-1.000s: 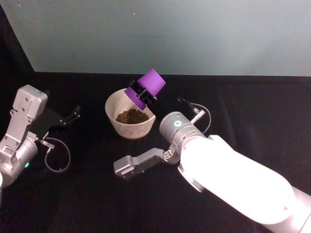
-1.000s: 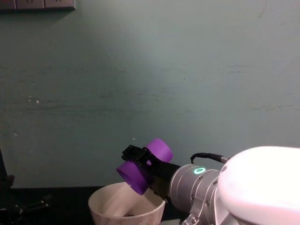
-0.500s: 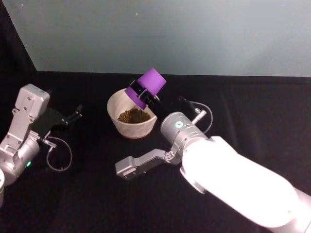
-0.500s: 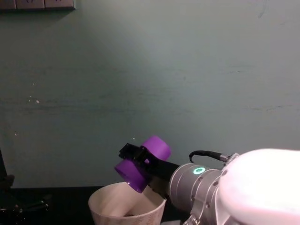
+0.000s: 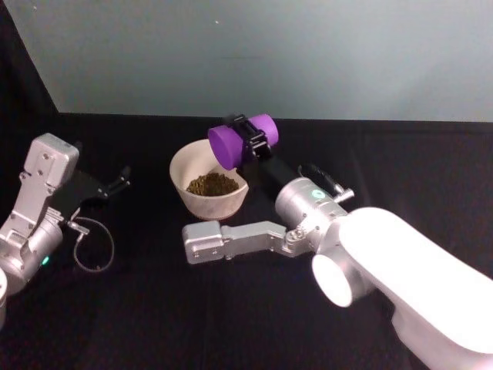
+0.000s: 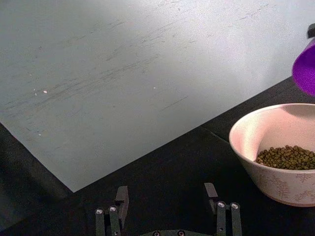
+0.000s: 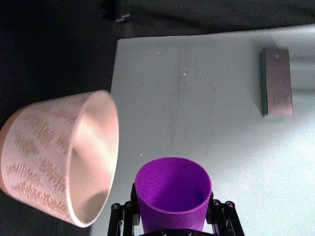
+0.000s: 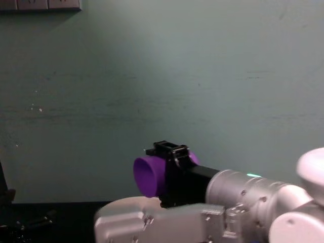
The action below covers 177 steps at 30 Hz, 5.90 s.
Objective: Pick up the cup and pour the mung beans from the cup into the bowl.
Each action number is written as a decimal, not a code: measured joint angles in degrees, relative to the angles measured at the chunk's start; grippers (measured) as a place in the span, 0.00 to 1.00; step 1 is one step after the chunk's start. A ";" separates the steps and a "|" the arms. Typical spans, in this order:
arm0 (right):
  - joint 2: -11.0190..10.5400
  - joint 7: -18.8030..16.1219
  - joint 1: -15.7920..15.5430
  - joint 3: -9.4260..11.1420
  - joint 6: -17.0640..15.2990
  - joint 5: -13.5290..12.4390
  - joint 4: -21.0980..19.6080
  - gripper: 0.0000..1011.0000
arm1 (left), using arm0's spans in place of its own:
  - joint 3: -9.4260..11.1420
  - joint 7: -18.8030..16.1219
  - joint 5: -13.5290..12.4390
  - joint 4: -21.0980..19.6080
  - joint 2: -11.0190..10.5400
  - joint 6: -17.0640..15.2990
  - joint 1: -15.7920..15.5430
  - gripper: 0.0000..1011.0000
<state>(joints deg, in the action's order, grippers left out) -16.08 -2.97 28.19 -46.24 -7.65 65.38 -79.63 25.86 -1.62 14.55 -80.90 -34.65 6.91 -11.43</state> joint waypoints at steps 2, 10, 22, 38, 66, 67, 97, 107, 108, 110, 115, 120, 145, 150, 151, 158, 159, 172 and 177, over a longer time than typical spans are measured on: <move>0.10 0.23 -1.04 1.49 1.01 -2.60 -0.53 0.72 | 0.00 0.00 0.00 0.00 0.00 0.00 0.00 0.99; 0.46 1.03 -5.60 8.09 6.44 -14.49 -2.62 0.72 | 0.00 0.00 0.00 0.00 0.00 0.00 0.00 0.99; 2.13 -0.90 -10.28 17.68 15.77 -33.87 -1.12 0.72 | 0.00 0.00 0.00 0.00 0.00 0.00 0.00 0.99; 4.68 -10.20 -13.12 27.22 25.54 -58.43 7.06 0.72 | 0.00 0.00 0.00 0.00 0.00 0.00 0.00 0.99; 6.83 -22.28 -10.33 29.52 31.21 -75.53 21.85 0.72 | 0.00 0.00 0.00 0.00 0.00 0.00 0.00 0.99; 6.87 -22.36 -10.29 29.47 31.43 -75.65 22.07 0.72 | 0.00 0.00 0.00 0.00 0.00 0.00 0.00 0.99; 6.05 -22.13 -11.54 29.62 31.36 -76.55 18.65 0.97 | 0.00 0.00 0.00 0.00 0.00 0.00 0.00 0.99; 5.69 -21.42 -11.83 29.42 30.03 -76.30 16.82 0.99 | 0.00 0.00 0.00 0.00 0.00 0.00 0.00 0.99; 5.54 -21.32 -12.07 29.44 29.73 -76.30 16.01 0.99 | 0.00 0.00 0.00 0.00 0.00 0.00 0.00 0.99; 5.36 -21.10 -12.38 29.47 29.24 -76.31 14.97 0.99 | 0.00 0.00 0.00 0.00 0.00 0.00 0.00 0.99; 4.64 -20.70 -13.60 29.70 27.29 -76.71 11.18 0.99 | 0.00 0.00 0.00 0.00 0.00 0.00 0.00 0.99; 3.92 -20.61 -14.43 29.97 25.90 -77.37 8.18 0.99 | 0.00 0.00 0.00 0.00 0.00 0.00 -0.01 0.99; -0.01 -17.24 -16.38 35.73 21.26 -80.63 5.55 0.99 | 0.00 0.00 0.00 0.00 0.00 0.00 0.00 0.99; -0.34 -15.19 -16.70 36.40 17.49 -79.49 6.32 0.99 | 0.00 0.00 0.00 0.00 0.00 0.00 0.00 0.99; -0.38 -14.97 -16.73 36.44 17.04 -79.31 6.40 0.99 | 0.00 0.00 0.00 0.00 0.00 0.00 0.00 0.99; -0.41 -13.39 -16.86 36.55 14.27 -77.50 6.49 0.99 | 0.00 0.00 0.00 0.00 0.00 0.00 0.00 0.99; -0.36 -13.22 -16.86 36.56 13.94 -77.23 6.46 0.99 | 0.00 0.00 0.00 0.00 0.00 0.00 0.00 0.99; 0.12 -12.57 -16.83 36.73 12.60 -75.77 5.81 0.99 | 0.00 0.00 0.00 0.00 0.00 0.00 0.00 0.99; 0.07 -12.58 -16.83 36.73 12.62 -75.79 5.77 0.99 | 0.00 0.00 0.00 0.00 0.00 0.00 0.00 0.99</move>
<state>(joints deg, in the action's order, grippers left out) -16.01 -15.55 11.36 -9.51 4.97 -10.41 -73.86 25.86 -1.62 14.55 -80.90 -34.65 6.91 -11.43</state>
